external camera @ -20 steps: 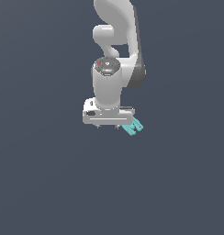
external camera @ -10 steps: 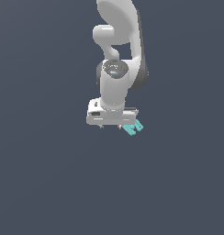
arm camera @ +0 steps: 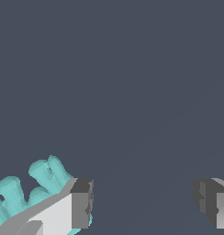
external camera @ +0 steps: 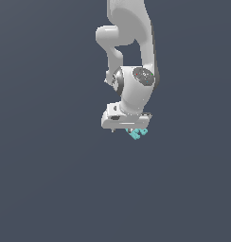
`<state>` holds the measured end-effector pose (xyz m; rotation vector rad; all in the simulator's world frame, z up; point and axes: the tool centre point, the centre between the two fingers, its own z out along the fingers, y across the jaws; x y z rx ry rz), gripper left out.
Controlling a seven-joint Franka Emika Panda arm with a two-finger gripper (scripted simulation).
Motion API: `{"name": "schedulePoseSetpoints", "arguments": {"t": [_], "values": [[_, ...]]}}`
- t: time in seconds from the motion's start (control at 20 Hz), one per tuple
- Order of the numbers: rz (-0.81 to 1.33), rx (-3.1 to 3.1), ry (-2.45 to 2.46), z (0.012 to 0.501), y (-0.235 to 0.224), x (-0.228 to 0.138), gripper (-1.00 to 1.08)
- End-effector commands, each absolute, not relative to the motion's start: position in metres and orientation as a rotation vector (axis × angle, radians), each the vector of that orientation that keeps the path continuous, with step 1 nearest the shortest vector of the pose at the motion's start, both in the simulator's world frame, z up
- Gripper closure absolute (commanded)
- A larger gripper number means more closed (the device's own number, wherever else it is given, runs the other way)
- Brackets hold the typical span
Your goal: Pick up the object and move it to a goal position.
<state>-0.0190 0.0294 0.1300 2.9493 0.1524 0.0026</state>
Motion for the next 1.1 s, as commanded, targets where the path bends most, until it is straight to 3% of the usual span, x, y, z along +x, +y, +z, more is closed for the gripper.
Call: {"name": "schedulePoseSetpoints", "arguments": {"t": [0.0, 1.05], "values": [[0.012, 2.906, 0.197, 0.122, 0.043, -0.025, -0.6], [0.189, 2.607, 0.607, 0.061, 0.151, -0.099, -0.6]]}}
